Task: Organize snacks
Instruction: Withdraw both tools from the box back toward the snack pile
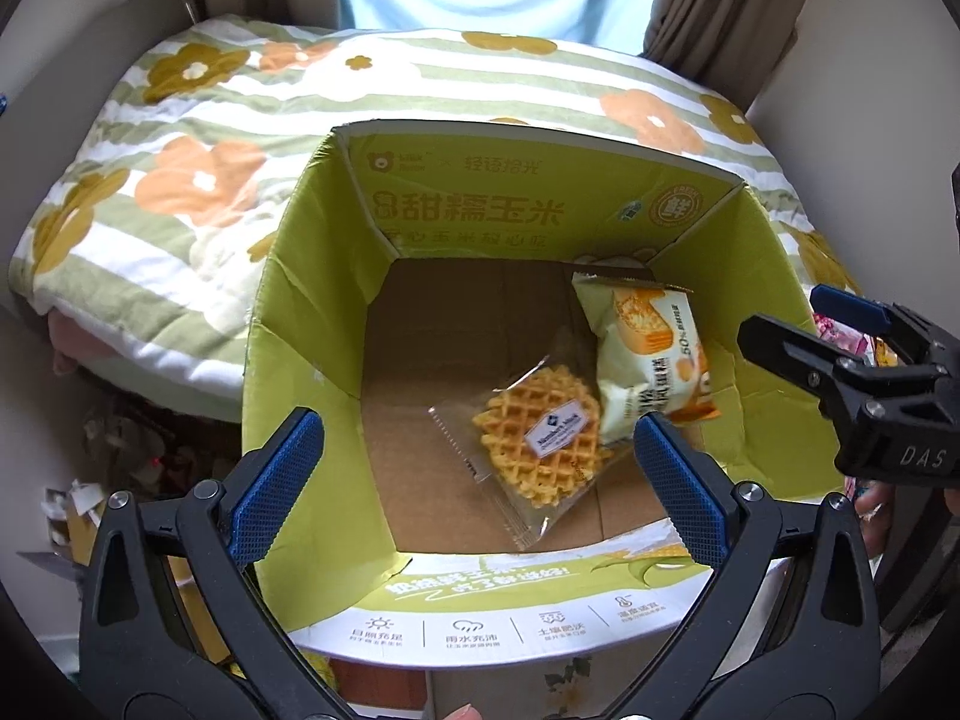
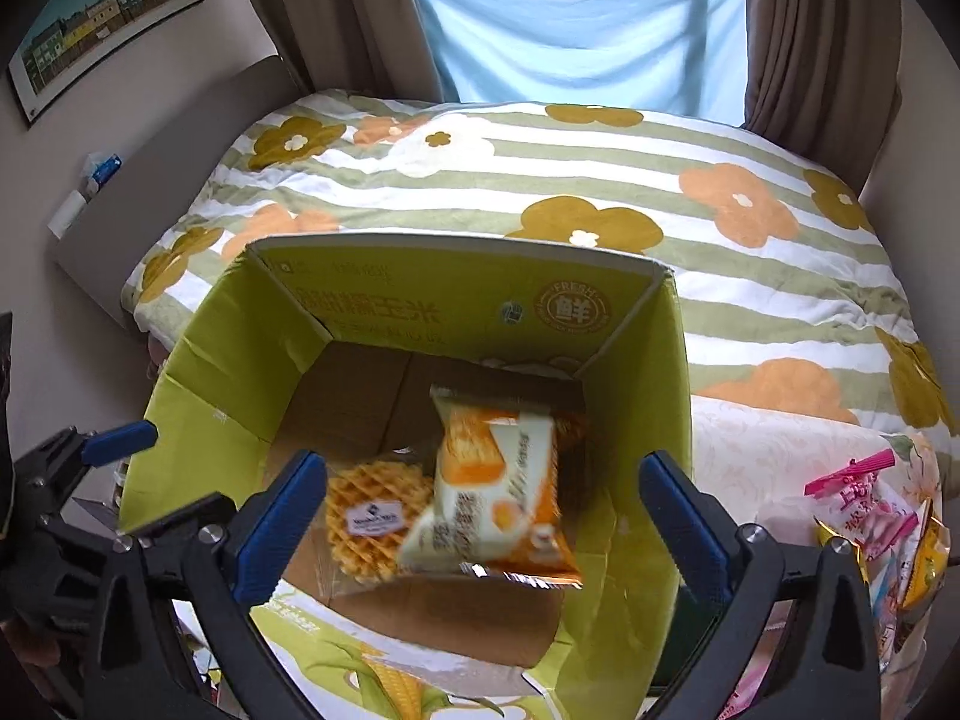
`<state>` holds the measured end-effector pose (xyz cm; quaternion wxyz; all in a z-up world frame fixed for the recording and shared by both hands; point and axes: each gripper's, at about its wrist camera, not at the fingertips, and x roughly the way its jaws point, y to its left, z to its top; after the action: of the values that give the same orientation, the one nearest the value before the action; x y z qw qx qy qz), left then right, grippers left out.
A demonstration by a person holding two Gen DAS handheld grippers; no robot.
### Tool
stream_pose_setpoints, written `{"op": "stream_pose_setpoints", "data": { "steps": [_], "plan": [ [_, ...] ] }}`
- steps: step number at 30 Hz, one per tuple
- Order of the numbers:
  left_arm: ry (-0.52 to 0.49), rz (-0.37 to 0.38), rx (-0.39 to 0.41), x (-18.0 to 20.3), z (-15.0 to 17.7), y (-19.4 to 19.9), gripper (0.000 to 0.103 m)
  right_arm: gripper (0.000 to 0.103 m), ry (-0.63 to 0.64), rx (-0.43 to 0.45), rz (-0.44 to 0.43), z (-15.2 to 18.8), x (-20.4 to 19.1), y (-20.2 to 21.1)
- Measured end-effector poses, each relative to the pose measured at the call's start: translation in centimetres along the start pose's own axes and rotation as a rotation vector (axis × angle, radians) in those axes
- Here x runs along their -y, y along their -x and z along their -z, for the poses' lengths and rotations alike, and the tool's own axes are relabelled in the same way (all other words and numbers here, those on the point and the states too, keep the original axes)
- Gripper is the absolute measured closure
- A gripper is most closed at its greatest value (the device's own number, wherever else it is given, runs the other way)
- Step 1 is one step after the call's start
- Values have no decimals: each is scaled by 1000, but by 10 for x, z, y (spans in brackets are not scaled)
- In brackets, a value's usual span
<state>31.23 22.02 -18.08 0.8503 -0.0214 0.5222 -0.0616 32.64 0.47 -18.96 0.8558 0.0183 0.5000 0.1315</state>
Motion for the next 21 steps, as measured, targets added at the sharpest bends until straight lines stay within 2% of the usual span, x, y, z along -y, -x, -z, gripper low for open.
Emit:
{"op": "stream_pose_setpoints", "data": {
  "steps": [11,21],
  "plan": [
    [-10,-3,74,1,17,44,1,0,20,33,0,14,-18,43],
    [-35,35,122,0,51,90,1,0,8,99,28,51,-43,98]
  ]
}}
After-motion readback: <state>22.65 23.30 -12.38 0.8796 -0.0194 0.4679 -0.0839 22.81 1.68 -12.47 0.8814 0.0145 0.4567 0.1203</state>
